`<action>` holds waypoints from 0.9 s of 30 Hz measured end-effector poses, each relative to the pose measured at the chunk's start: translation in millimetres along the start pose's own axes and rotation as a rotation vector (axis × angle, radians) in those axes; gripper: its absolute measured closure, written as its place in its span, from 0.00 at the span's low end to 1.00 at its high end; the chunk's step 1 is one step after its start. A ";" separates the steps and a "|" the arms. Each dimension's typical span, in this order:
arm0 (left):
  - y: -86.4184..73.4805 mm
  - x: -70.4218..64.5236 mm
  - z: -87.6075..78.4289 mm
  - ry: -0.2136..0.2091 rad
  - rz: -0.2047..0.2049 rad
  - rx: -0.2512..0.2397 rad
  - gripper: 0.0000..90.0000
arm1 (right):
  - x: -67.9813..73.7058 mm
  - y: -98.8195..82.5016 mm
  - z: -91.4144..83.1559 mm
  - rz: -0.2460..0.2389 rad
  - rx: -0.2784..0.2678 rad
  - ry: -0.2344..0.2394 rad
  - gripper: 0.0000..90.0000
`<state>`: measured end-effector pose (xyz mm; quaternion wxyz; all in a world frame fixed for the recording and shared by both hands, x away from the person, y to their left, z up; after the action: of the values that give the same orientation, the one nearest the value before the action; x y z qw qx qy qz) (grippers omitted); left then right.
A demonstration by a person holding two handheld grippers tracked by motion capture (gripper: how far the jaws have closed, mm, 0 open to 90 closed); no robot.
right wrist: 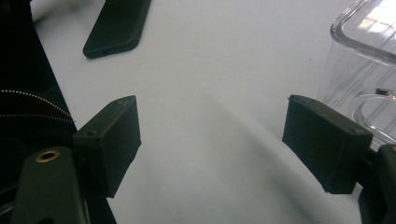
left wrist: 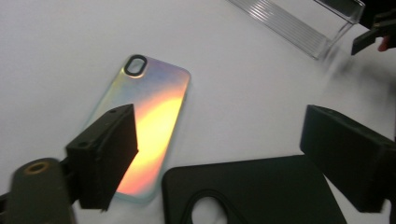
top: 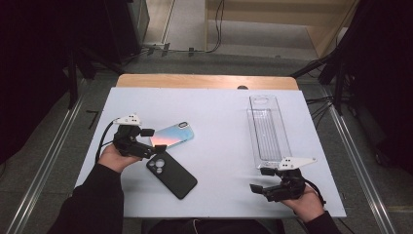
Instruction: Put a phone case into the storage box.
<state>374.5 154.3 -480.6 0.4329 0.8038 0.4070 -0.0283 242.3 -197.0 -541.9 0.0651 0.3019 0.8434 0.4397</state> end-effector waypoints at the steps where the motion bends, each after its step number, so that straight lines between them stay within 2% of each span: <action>1: 0.0 0.0 0.0 0.000 0.000 0.000 0.16 | 0.0 0.0 0.0 0.000 0.000 0.000 0.19; 6: 7.4 8.7 3.3 0.009 0.005 0.008 0.16 | 0.3 -0.1 0.2 -0.003 0.004 0.001 0.19; 7: 11.1 11.0 5.0 0.015 0.023 0.010 0.16 | 0.3 -0.1 0.6 -0.002 0.004 0.001 0.19; 8: 11.1 11.0 5.0 0.015 0.023 0.010 0.16 | 0.2 -0.1 0.7 -0.002 0.005 0.001 0.19; 10: 14.2 11.4 6.5 -0.008 0.036 0.018 0.16 | 0.5 0.0 0.9 -0.002 0.005 0.002 0.19; 13: 19.6 14.3 8.6 -0.004 0.067 0.027 0.17 | 0.6 0.0 0.7 -0.005 0.006 0.003 0.19; 27: 37.1 26.3 21.4 0.001 0.091 0.056 0.19 | 0.9 -0.1 0.3 -0.004 0.004 0.004 0.19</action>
<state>423.8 144.6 -479.5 0.4109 0.8332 0.3695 -0.0195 241.7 -196.3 -542.0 0.0635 0.2995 0.8450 0.4386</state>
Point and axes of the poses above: each handheld gripper's, and its own axes: z roughly forward along the jaws, y roughly out of its top, x roughly to its left, the point moved 8 cm from there along z, roughly forward along the jaws, and after that the axes turned 13 degrees about -z, right-handed, at the moved point
